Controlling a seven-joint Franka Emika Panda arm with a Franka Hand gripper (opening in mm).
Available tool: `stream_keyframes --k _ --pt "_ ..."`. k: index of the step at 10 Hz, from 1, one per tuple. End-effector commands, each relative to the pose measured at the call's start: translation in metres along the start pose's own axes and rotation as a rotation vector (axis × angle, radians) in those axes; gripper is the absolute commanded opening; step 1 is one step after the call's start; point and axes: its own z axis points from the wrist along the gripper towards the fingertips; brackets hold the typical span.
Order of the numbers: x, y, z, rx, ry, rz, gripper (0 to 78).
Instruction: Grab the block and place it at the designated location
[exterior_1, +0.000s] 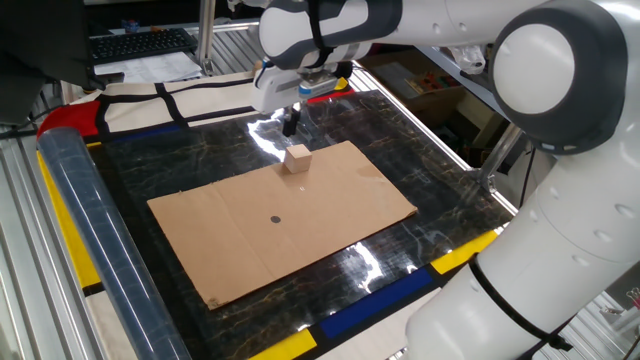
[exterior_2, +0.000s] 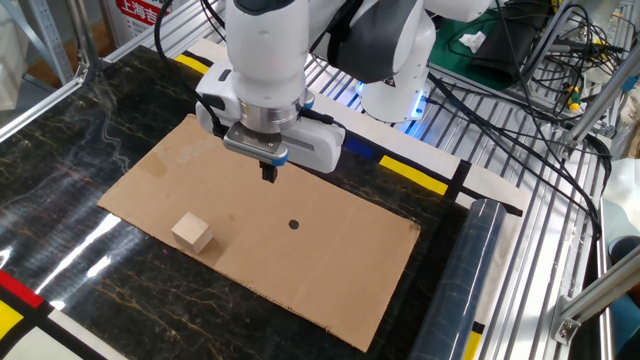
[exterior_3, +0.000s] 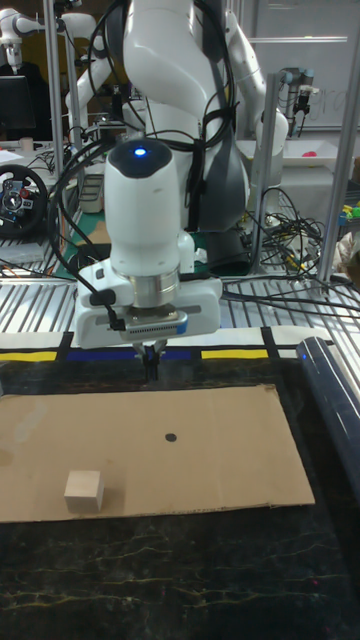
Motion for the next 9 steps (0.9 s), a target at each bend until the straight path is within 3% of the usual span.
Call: stream_keyframes --k 1,9 --pt "0.0008 -0.0065 0.0021 -0.001 -0.003 -0.009 0.0" --pt "0.0009 -0.0086 0.0043 0.000 -0.003 -0.008 0.0"
